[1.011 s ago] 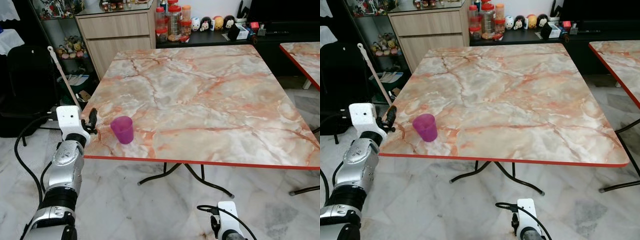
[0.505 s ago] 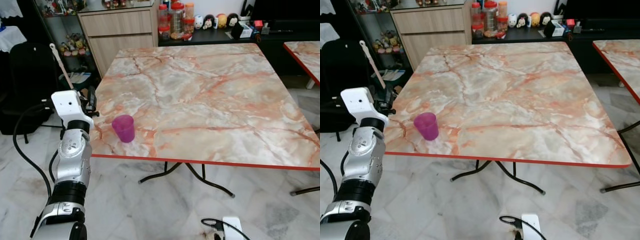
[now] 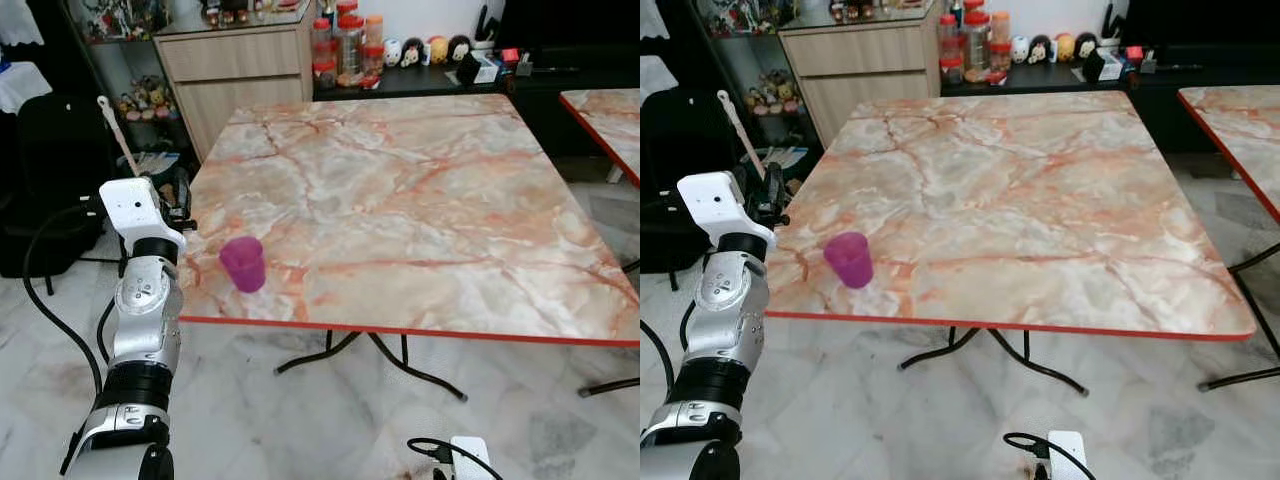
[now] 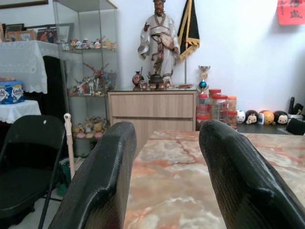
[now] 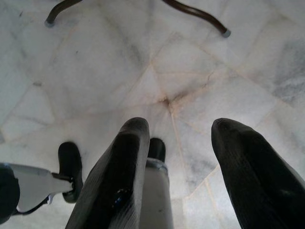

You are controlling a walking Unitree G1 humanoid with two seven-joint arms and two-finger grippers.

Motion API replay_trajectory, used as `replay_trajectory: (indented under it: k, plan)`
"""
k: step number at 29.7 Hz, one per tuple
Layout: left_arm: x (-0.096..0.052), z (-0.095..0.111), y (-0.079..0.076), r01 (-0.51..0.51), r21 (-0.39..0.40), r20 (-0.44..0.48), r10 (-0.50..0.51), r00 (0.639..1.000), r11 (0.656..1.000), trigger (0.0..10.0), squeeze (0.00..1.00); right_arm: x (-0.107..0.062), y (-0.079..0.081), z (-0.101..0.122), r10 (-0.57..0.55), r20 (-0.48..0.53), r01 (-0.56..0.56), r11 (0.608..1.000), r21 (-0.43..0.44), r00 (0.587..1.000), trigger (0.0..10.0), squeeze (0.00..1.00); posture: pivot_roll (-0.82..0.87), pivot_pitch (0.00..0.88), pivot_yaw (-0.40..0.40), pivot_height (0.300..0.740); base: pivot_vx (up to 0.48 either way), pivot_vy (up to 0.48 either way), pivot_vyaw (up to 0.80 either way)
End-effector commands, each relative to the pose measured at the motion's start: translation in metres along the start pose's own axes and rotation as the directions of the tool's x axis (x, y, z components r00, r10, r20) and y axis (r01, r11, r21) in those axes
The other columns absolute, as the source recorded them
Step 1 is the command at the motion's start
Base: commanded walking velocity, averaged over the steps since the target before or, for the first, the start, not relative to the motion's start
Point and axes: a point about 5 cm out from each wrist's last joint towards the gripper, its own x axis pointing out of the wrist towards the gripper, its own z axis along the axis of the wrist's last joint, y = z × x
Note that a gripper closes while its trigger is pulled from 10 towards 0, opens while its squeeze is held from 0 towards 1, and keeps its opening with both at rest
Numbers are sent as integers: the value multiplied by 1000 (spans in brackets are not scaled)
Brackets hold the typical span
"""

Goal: Setting the table

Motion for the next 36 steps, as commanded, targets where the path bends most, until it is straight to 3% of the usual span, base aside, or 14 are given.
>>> replay_trajectory:
  k: [1, 19, 27, 29, 31, 32, 33, 36]
  plan:
    - [0, 3, 6, -12, 12, 13, 12, 1000, 1000, 10000, 0, 2, 5, 6, 11, 14, -11, 1000, 13, 1000, 10000, 0, 59, 4, 72, 740, 364, 0, 0]
    - [3, 12, 11, -7, 0, 33, 7, 999, 1000, 10000, 0, 1, 6, 3, 14, 5, -14, 1000, 11, 1000, 10000, 0, 62, 16, 80, 740, 376, 0, 0]
    - [2, 14, 13, 17, -18, 22, -17, 1000, 1000, 10000, 0, 1, 7, 2, 16, 2, -16, 1000, 8, 1000, 10000, 0, 64, 20, 83, 740, 0, 0, 0]
    - [0, 14, 14, 46, -51, 1, -46, 999, 998, 10000, 0, 0, 8, 1, 16, 0, -16, 1000, 7, 1000, 10000, 0, 66, 22, 84, 740, 0, 0, 0]
    - [-6, 15, 8, 172, -61, -47, -175, 984, 983, 10000, 0, 0, 8, -1, 17, -3, -17, 1000, 4, 1000, 10000, 0, 67, 26, 85, 740, 0, 0, 0]
    - [-6, 15, 8, 172, -61, -47, -175, 984, 983, 10000, 0, 0, 8, -1, 17, -3, -17, 1000, 4, 1000, 10000, 0, 67, 26, 85, 740, 0, 0, 0]
    - [-14, 16, 3, 292, -20, -96, -293, 951, 956, 10000, 0, 0, 7, -1, 15, -5, -15, 1000, 0, 1000, 10000, 0, 75, 30, 82, 740, 0, 0, 0]
    - [-18, 22, 6, 352, -10, -118, -351, 929, 936, 10000, 0, 0, 6, -1, 15, -4, -15, 1000, -4, 1000, 10000, 0, 75, 30, 82, 740, 0, 0, 0]
